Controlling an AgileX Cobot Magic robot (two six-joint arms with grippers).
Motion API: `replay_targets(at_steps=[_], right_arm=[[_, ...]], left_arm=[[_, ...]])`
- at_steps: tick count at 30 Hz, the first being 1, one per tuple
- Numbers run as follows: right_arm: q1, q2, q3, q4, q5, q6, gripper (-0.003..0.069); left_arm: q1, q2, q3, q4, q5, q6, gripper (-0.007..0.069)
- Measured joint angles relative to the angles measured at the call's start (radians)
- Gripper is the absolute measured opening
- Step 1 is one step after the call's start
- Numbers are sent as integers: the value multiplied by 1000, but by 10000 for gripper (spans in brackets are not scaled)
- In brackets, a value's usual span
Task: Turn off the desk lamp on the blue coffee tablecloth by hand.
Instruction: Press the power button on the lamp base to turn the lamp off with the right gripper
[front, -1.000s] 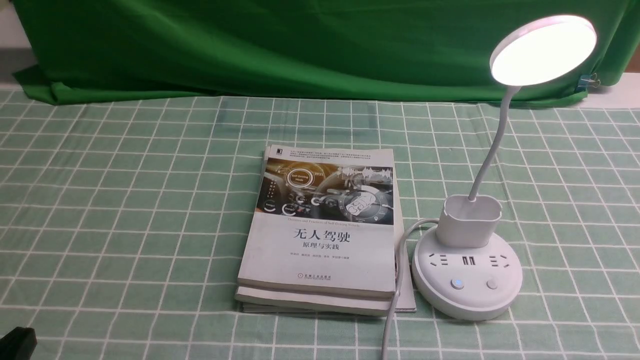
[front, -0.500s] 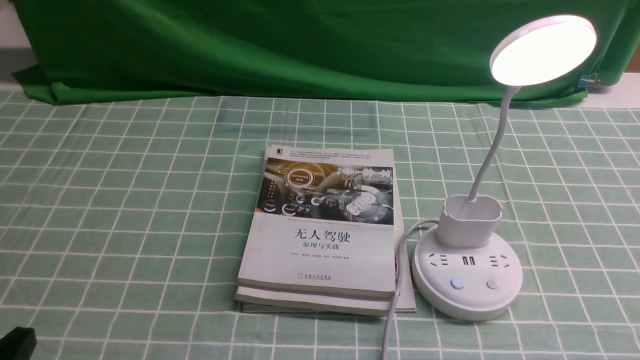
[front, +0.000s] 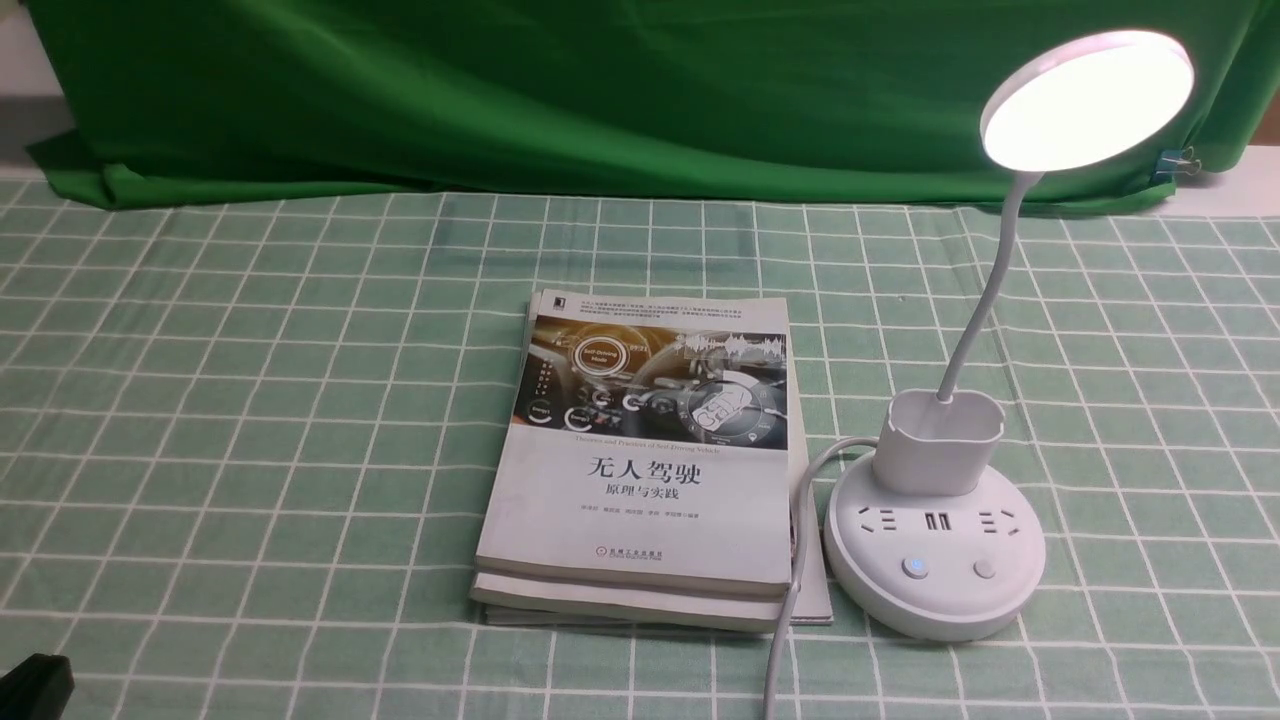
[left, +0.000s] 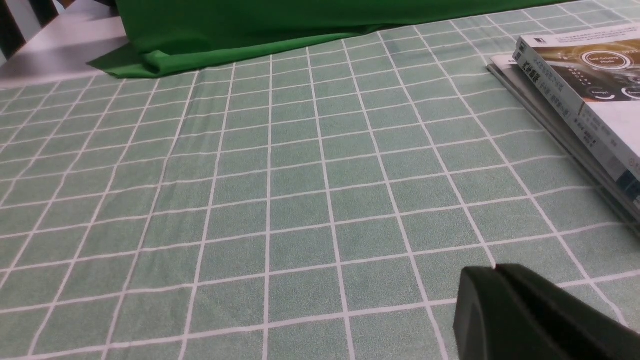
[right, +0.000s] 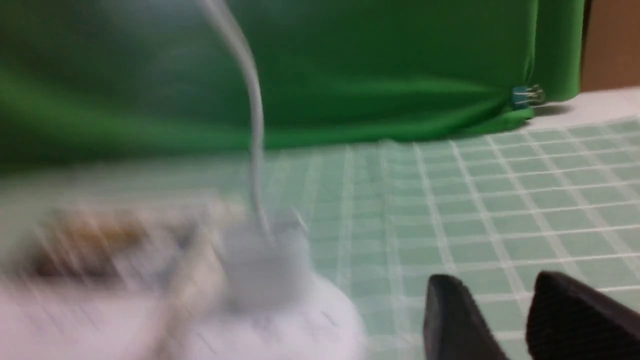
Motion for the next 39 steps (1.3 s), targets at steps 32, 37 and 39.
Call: replay_targets(at_steps=[32,37,39], right_arm=[[243,1001,-699,10,700,-121,36],[243,1225,-797,7,705,-161,36],[243,1304,-837,7,704,-178,36]], left_arm=[[0,0,0,0,0,0,0],[0,0,0,0,0,0,0],[0,0,0,0,0,0,0]])
